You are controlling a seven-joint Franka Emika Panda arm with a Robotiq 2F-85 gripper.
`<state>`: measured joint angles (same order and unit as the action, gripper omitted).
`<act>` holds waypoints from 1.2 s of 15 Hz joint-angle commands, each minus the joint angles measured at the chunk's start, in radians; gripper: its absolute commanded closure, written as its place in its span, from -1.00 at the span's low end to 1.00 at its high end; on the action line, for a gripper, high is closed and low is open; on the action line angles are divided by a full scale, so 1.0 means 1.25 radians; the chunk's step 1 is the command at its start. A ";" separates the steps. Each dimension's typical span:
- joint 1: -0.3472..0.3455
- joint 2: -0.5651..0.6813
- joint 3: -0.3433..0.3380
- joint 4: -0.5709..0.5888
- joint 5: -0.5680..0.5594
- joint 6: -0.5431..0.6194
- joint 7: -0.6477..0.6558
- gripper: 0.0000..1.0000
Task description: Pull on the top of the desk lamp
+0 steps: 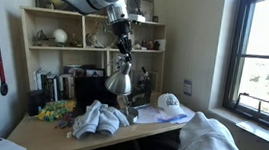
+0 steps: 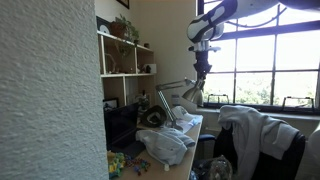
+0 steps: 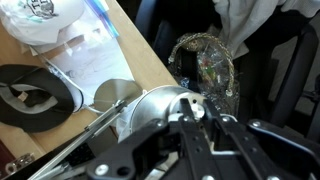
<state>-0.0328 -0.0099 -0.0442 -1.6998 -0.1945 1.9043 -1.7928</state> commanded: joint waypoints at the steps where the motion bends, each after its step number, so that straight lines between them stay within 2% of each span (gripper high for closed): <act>1: 0.001 -0.027 0.003 -0.010 -0.041 -0.041 -0.082 0.89; 7: 0.006 -0.026 0.009 -0.011 -0.115 -0.027 -0.131 0.89; 12: 0.010 -0.023 0.010 -0.012 -0.122 -0.003 -0.094 0.89; 14: 0.008 -0.014 0.007 -0.005 -0.109 0.003 -0.060 0.89; 18: 0.003 -0.004 0.002 0.010 -0.044 0.007 0.076 0.89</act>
<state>-0.0194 -0.0116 -0.0391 -1.6984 -0.2991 1.9114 -1.7872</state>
